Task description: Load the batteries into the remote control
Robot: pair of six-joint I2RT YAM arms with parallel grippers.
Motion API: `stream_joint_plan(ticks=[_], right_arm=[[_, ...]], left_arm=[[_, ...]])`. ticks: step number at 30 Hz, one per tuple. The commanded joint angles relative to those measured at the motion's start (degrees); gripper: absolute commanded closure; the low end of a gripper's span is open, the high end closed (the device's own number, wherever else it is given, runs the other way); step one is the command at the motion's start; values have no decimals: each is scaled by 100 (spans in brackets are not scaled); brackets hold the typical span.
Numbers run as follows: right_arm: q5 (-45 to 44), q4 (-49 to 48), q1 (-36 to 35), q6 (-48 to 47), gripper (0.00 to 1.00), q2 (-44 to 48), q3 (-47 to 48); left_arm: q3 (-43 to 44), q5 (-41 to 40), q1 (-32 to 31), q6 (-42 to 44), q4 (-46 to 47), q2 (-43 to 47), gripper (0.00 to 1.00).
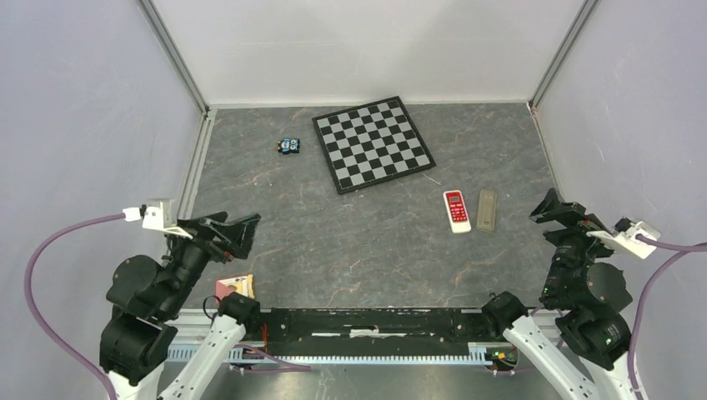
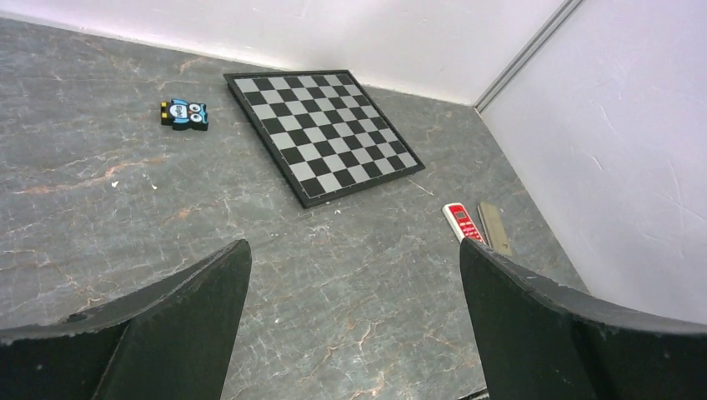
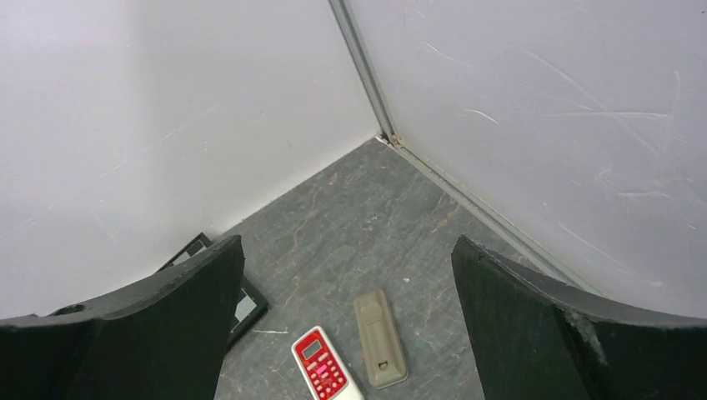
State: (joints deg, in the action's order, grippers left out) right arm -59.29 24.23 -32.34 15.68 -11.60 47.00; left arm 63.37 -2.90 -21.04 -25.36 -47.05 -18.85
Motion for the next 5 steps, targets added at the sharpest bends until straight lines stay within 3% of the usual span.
stream_joint_plan(ticks=[1,5], right_arm=[[21,-155,6,-138,2,26,141],[209,-174,8,-112,2,-81,14]], left_arm=[[-34,268,1,408,157,129,0],[-336,599,3,234,219,-35,0]])
